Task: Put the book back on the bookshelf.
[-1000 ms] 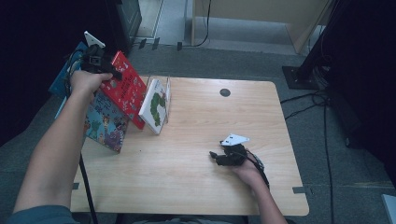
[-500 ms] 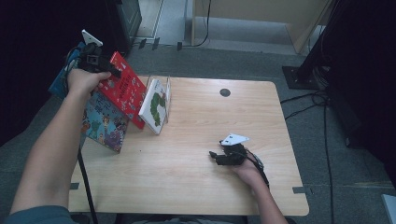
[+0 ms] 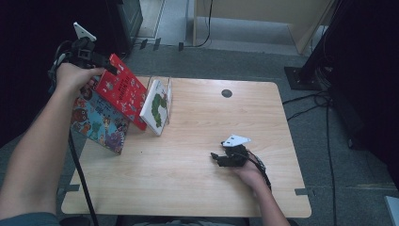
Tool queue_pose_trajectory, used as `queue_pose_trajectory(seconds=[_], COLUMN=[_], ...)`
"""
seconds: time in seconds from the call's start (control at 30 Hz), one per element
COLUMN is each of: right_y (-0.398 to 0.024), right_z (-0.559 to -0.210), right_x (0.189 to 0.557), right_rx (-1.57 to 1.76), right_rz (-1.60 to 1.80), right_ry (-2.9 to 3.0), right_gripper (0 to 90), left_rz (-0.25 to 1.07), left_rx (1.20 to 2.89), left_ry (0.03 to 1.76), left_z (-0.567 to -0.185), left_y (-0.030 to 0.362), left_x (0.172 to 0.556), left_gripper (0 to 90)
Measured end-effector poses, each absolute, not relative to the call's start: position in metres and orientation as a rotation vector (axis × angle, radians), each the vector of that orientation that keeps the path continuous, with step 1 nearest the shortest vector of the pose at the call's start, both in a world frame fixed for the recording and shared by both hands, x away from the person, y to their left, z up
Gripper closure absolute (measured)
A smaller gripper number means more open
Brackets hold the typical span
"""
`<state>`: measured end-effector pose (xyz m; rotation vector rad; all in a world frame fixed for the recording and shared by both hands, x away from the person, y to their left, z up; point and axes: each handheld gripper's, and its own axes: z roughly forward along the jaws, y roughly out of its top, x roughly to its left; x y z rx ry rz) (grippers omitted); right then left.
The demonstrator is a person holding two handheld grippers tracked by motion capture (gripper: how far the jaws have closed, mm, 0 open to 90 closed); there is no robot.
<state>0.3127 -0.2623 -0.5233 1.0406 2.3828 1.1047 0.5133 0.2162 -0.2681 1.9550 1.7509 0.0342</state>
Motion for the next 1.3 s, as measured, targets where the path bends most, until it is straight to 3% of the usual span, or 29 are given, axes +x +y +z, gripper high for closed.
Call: queue_pose_trajectory(seconds=[0.43, 1.3], right_y=[-0.262, -0.262], right_z=[-0.523, -0.523], right_x=[0.313, 0.311], right_rx=[1.04, 1.035], right_rz=[1.104, 1.105], right_ry=[2.384, 2.397], right_gripper=[33.4, 29.6], left_rz=[0.041, 0.013], left_rx=[1.958, 2.027], left_ry=[1.659, 1.461], left_z=[-0.252, -0.288], left_y=[0.219, 0.189], left_x=[0.482, 0.399], left_gripper=[44.7, 39.6])
